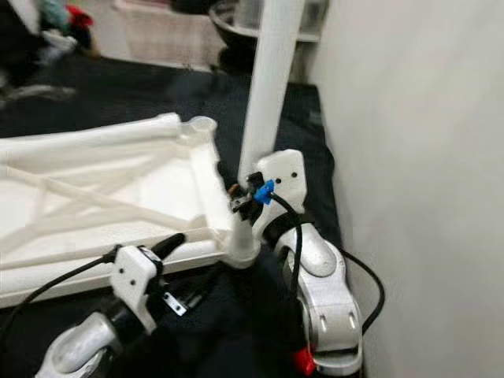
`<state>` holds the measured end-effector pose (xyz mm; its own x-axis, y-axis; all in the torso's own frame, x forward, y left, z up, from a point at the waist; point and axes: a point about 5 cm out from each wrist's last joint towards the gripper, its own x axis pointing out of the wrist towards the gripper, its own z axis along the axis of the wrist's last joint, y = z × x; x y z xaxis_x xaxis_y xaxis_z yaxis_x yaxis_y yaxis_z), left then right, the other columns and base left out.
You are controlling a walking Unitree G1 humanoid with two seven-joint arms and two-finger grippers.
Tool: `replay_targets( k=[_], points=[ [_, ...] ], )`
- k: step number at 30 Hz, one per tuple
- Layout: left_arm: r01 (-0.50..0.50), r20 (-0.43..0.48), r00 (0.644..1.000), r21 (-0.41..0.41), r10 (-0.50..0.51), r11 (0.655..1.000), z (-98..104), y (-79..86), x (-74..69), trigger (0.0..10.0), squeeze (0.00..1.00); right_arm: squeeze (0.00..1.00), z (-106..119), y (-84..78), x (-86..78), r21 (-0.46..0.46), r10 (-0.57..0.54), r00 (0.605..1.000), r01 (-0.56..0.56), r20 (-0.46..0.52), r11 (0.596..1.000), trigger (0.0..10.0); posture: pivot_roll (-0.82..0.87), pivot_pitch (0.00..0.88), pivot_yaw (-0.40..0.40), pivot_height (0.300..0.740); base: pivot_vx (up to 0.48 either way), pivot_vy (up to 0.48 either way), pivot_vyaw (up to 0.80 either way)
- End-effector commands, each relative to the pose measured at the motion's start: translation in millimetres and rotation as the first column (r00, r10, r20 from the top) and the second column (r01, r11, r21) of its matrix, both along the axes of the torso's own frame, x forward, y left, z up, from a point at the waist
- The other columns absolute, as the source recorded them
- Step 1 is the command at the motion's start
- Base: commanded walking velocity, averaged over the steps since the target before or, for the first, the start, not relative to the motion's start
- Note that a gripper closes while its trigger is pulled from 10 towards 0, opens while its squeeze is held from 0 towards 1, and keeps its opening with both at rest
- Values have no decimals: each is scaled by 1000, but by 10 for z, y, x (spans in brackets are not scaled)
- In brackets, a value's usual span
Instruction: Building children table
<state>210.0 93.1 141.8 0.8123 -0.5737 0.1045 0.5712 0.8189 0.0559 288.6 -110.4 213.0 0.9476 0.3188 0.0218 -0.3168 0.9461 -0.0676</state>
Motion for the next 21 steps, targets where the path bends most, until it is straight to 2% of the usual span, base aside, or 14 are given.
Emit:
replay_targets(
  k=[1,3,4,5,6,11,12,13,14,15,16,17,20,21],
  points=[
    [-24,-4,1000,-7,24,1000,-30,23,27,10000,0,0,-529,-210,104,-97,-116,963,95,-244,991,0,-15,51,-105,740,0,0,0],
    [-31,-4,1000,-13,31,999,-25,30,33,10000,0,0,-457,-231,174,-103,-122,967,101,-222,990,0,-7,60,-112,740,0,0,0],
    [-32,0,999,-11,32,999,-19,31,22,10000,0,0,-431,-232,210,-101,-110,969,90,-221,991,1176,-6,66,-109,740,0,0,0],
    [-32,6,999,-11,32,999,-16,31,17,10000,0,0,-411,-221,214,-102,-116,969,96,-219,990,1176,-4,70,-108,740,0,0,0],
    [-33,13,999,-9,33,999,-11,40,0,10000,0,0,-354,-196,220,-87,-92,973,75,-210,993,10000,-1,89,-99,740,0,0,0],
    [-32,17,999,-8,32,999,-1,54,-32,10000,0,0,-281,-140,201,-48,-52,980,43,-195,998,10000,0,111,-84,740,0,0,0],
    [-18,12,1000,-6,18,1000,3,51,-73,10000,0,1000,-221,-71,183,-6,92,982,-94,-168,996,10000,2,124,-74,740,0,0,0],
    [-18,12,1000,-6,18,1000,3,51,-73,10000,0,1000,-221,-71,183,-6,92,982,-94,-168,996,10000,2,124,-74,740,0,0,0],
    [-9,7,1000,-6,9,1000,9,50,-107,10000,0,1000,-182,-44,156,48,214,964,-209,-157,977,10000,7,145,-62,740,0,0,0],
    [-9,7,1000,-6,9,1000,9,50,-107,10000,0,1000,-182,-44,156,48,214,964,-209,-157,977,10000,7,145,-62,740,0,0,0],
    [-1,0,1000,-6,1,1000,13,52,-149,10000,0,1000,-92,-64,125,96,368,922,-358,-118,929,10000,14,162,-50,740,0,0,0],
    [-1,0,1000,-6,1,1000,13,52,-149,10000,0,1000,-92,-64,125,96,368,922,-358,-118,929,10000,14,162,-50,740,0,0,0],
    [17,-14,1000,-3,-17,1000,28,57,-251,10000,0,984,183,-320,104,1,609,793,-609,-32,793,10000,27,187,-40,740,0,0,0],
    [17,-14,1000,-3,-17,1000,28,57,-251,10000,0,984,183,-320,104,1,609,793,-609,-32,793,10000,27,187,-40,740,0,0,0]
  ],
)
